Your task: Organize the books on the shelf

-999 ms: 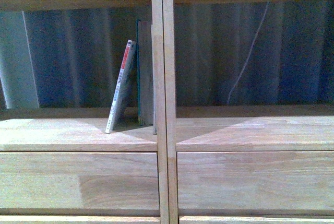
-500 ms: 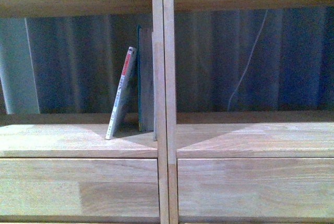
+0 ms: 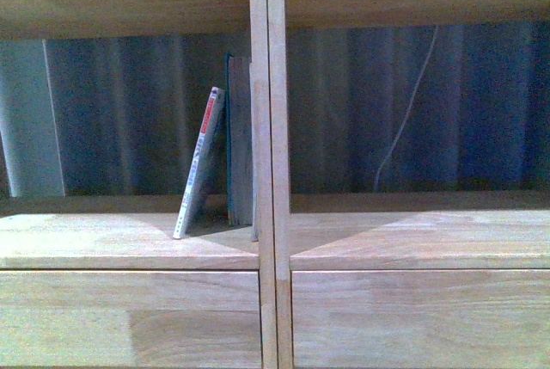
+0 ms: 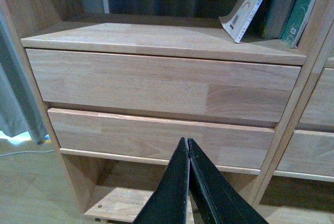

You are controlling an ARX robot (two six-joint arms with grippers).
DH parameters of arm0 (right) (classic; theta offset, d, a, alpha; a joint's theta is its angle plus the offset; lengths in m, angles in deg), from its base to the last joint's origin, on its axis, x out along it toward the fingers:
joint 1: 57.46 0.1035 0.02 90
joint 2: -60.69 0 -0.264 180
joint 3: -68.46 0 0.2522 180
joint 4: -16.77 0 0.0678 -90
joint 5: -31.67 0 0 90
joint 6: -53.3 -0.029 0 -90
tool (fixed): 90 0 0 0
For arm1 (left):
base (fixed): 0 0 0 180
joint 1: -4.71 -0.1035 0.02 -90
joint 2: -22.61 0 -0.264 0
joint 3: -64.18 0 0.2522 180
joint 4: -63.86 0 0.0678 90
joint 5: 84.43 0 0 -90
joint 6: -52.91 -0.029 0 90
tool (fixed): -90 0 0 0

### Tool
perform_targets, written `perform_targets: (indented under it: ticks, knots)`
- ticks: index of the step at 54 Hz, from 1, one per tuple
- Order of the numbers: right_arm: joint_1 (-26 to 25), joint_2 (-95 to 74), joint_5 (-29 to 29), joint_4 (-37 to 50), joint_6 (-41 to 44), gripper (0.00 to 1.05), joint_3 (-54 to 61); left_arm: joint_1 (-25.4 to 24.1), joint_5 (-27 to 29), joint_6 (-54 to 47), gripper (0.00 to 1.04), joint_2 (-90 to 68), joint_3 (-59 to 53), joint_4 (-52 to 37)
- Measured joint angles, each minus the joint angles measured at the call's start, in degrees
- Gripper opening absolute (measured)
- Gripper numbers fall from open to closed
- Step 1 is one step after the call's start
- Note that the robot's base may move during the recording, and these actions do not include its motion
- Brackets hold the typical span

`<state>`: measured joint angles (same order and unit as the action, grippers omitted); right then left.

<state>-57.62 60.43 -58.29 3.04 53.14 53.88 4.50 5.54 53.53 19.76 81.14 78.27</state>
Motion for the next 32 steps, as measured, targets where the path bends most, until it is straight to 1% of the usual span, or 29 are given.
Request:
perform_targets:
  ticks: [9, 32]
  knots:
    - [0.0, 0.0, 0.0, 0.0, 0.0, 0.98, 0.0, 0.0, 0.0, 0.0, 0.03, 2.3, -2.5, -0.3]
    - [0.0, 0.0, 0.0, 0.0, 0.0, 0.98, 0.0, 0.0, 0.0, 0.0, 0.03, 2.5, -2.5, -0.4]
